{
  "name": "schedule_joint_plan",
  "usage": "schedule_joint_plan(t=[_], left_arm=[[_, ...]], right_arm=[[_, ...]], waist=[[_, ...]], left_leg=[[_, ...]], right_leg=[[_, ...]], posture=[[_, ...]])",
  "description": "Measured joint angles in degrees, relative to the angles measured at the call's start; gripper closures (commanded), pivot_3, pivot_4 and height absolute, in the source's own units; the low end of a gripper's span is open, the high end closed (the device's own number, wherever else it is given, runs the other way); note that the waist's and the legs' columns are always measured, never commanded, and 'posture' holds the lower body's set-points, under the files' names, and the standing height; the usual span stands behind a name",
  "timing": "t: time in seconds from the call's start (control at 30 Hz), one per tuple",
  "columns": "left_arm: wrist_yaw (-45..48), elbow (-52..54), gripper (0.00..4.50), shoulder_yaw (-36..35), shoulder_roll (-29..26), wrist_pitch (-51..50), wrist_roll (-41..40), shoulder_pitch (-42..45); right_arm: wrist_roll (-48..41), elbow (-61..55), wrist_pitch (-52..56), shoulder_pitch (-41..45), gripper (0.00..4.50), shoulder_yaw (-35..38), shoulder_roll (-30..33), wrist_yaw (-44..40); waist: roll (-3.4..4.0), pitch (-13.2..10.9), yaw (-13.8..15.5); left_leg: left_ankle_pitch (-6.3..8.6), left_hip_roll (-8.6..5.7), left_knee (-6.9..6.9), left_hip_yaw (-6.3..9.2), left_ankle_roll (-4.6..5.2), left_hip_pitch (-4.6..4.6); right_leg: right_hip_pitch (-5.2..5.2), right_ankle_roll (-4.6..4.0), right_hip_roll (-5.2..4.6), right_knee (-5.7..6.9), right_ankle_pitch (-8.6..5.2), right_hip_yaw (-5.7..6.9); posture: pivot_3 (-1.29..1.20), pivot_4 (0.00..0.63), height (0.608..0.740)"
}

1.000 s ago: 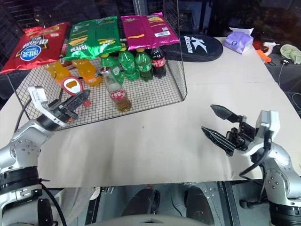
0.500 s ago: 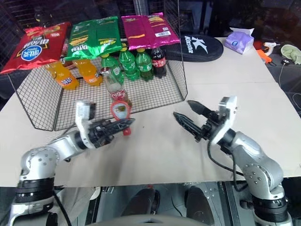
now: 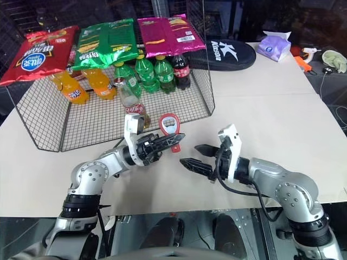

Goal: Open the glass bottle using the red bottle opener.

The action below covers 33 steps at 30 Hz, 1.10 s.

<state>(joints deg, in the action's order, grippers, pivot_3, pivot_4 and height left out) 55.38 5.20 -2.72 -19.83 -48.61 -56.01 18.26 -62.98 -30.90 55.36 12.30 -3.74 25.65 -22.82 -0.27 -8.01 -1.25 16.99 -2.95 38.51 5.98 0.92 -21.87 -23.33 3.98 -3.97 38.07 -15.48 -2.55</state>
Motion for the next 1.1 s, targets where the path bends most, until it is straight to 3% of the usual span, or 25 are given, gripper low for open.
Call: schedule_joint_plan(t=[0.23, 0.5, 0.6, 0.8, 0.87, 0.9, 1.1], left_arm=[[-0.87, -1.04, 4.48, 0.43, 3.99, 3.01, 1.89, 0.34], [-2.08, -1.53, 4.48, 0.49, 6.86, 4.83, 2.56, 0.37], [-2.09, -1.53, 4.50, 0.49, 6.97, 5.03, 2.57, -0.08], [0.24, -1.39, 4.50, 0.57, 6.63, 4.77, 1.40, -0.54], [0.67, -1.07, 4.50, 0.51, 5.93, 4.55, 1.25, -0.54], [1.24, -1.28, 4.50, 0.49, 5.70, 4.37, 0.97, -0.70], [1.89, -1.32, 4.50, 0.53, 4.89, 3.61, 0.73, -0.70]], right_arm=[[-2.25, 2.83, 1.53, 4.40, 0.17, -0.37, -6.38, 4.76], [-2.60, 2.81, 3.04, 3.51, 0.17, -0.89, -6.67, 5.67], [-2.59, 2.80, 3.20, 3.43, 1.05, -0.89, -6.30, 5.58], [-2.43, 3.32, 3.18, 3.14, 3.67, -0.51, -5.64, 4.74], [-1.94, 3.55, 3.14, 3.13, 4.22, -0.32, -5.29, 4.64], [-2.13, 3.81, 3.17, 3.00, 4.44, -0.40, -5.39, 4.10], [-1.67, 4.01, 3.16, 3.01, 4.44, -0.79, -5.38, 2.98]], waist=[[0.00, 0.00, 0.40], [0.00, 0.00, 0.23], [0.00, 0.00, 0.19], [0.00, 0.00, 0.15], [0.00, 0.01, 0.17], [0.00, 0.00, 0.17], [0.00, 0.00, 0.16]], left_leg=[[0.00, -0.05, 0.01, 0.03, 0.00, -0.06], [0.00, -0.04, 0.01, 0.02, 0.00, -0.04], [0.00, -0.04, 0.01, 0.02, 0.00, -0.04], [0.00, -0.03, 0.01, 0.02, 0.00, -0.05], [0.00, -0.02, 0.00, 0.02, 0.01, -0.01], [0.00, -0.02, 0.01, 0.02, 0.01, -0.04], [0.00, -0.02, 0.00, 0.02, 0.00, -0.02]], right_leg=[[0.00, 0.00, -0.04, -0.06, 0.00, 0.04], [-0.01, 0.00, -0.01, -0.04, 0.00, 0.03], [-0.01, 0.00, 0.00, -0.04, 0.00, 0.03], [-0.01, 0.00, 0.02, -0.04, 0.00, 0.03], [0.02, 0.00, 0.02, -0.04, 0.00, 0.03], [0.00, 0.00, 0.03, -0.04, 0.00, 0.03], [0.00, 0.00, 0.03, -0.04, 0.00, 0.03]], posture=[[0.00, 0.150, 0.740], [0.00, 0.150, 0.740], [0.00, 0.150, 0.740], [0.00, 0.150, 0.740], [0.00, 0.150, 0.740], [0.00, 0.150, 0.740], [0.00, 0.150, 0.740]])
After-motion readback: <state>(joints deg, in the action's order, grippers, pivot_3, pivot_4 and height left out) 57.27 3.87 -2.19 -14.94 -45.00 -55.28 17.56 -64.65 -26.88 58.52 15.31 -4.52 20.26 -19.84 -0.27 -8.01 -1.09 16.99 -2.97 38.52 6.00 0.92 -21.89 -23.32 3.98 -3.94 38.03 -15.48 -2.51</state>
